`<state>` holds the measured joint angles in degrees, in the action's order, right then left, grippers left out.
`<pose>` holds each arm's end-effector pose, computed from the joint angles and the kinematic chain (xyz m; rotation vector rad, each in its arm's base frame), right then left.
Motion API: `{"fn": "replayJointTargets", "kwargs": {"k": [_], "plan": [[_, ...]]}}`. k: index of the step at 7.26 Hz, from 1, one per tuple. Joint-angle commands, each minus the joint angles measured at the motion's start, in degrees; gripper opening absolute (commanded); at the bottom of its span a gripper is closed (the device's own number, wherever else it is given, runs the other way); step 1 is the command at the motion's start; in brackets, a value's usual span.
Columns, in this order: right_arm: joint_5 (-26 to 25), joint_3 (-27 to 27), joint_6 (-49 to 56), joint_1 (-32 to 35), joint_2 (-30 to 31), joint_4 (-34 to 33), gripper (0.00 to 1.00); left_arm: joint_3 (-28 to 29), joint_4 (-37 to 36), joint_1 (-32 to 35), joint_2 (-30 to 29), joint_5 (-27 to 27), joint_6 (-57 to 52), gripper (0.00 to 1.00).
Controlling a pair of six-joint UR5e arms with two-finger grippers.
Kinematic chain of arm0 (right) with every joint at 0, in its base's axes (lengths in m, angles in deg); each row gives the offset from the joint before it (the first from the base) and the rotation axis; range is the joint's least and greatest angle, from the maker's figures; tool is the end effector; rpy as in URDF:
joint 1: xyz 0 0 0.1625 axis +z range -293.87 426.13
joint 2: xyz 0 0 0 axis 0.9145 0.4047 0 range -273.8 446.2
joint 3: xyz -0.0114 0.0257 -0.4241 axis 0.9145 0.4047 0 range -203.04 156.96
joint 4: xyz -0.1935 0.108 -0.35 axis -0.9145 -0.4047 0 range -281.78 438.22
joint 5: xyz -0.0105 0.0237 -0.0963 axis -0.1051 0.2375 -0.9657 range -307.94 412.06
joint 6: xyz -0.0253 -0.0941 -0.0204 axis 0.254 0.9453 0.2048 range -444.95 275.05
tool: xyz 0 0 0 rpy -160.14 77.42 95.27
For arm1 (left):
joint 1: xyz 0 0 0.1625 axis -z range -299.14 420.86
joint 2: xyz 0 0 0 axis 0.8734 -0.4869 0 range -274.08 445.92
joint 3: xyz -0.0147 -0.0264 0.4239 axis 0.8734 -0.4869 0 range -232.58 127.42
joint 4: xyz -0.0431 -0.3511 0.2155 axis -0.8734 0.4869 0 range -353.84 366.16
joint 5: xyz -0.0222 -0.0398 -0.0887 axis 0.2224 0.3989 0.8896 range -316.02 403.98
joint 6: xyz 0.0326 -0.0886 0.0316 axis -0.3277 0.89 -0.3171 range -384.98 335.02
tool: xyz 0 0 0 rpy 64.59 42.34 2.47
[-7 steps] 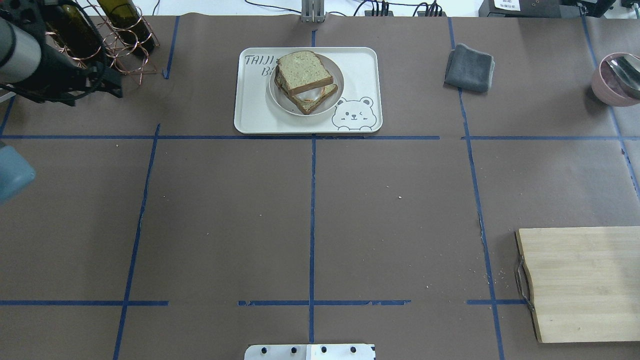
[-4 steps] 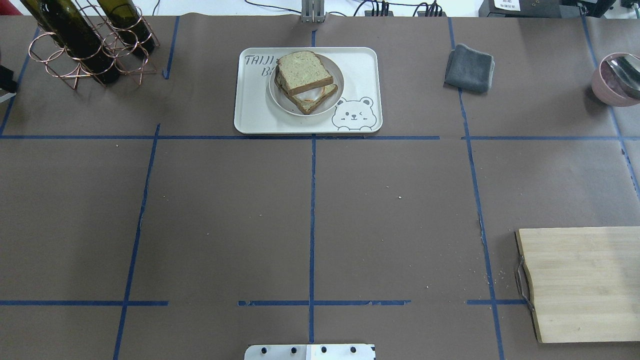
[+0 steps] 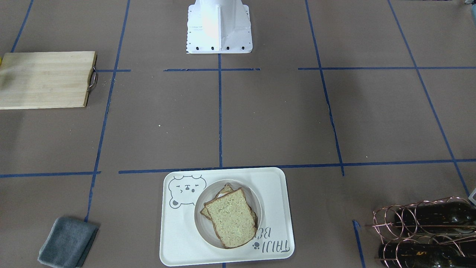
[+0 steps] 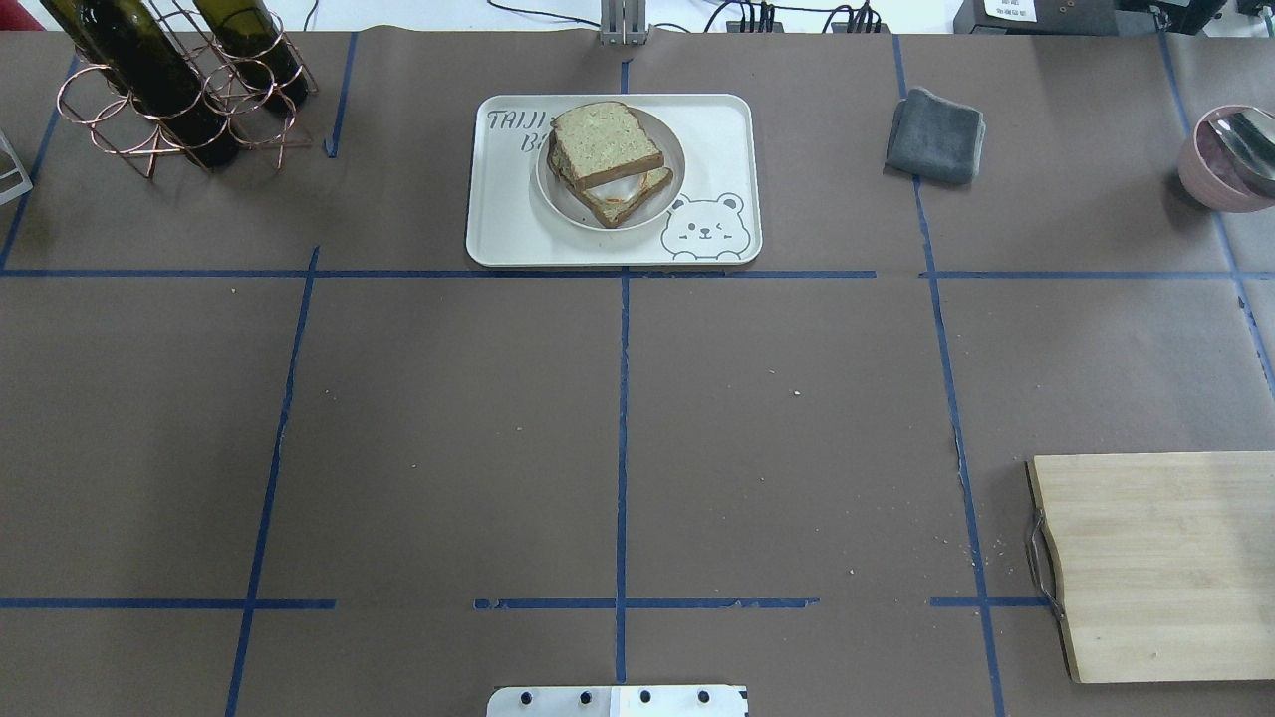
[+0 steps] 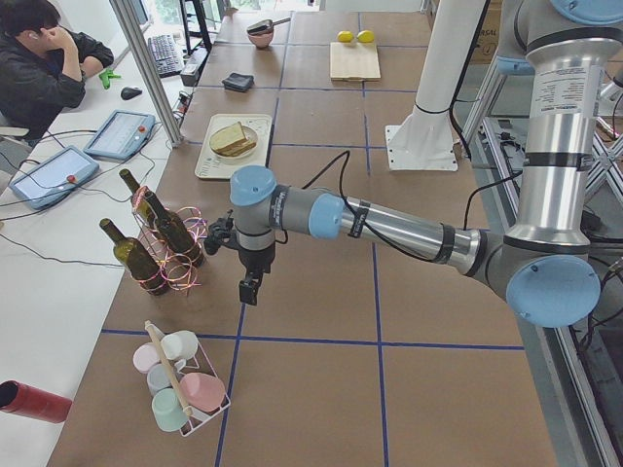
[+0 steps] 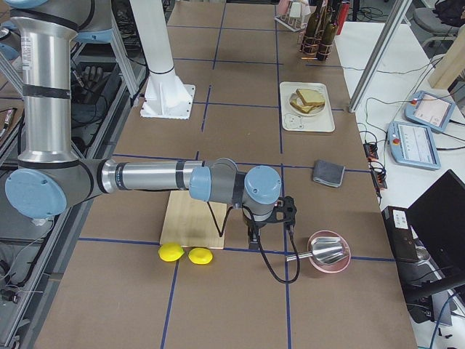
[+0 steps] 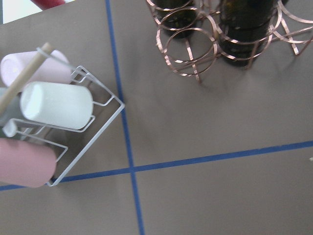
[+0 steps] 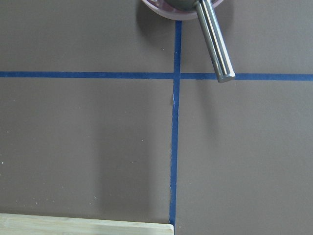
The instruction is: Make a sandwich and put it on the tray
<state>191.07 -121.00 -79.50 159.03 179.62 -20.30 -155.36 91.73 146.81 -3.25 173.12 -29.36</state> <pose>0.0814 -0.4571 0.6278 -0.0027 -0.8574 -0.0121 -0.0360 -0.4903 0.5698 0.1282 0.6826 0.1861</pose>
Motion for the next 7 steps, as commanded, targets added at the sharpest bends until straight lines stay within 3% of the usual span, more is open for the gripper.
{"fn": "replayJointTargets", "kwargs": {"k": [1,7], "plan": [[0.1,0.0,-1.0,0.0,0.0,0.0,1.00,1.9,0.0,3.0,3.4,3.7,-2.7,1.00],[0.1,1.0,-1.0,0.2,0.2,0.0,1.00,4.3,0.1,4.9,4.0,5.0,-3.3,1.00]]}}
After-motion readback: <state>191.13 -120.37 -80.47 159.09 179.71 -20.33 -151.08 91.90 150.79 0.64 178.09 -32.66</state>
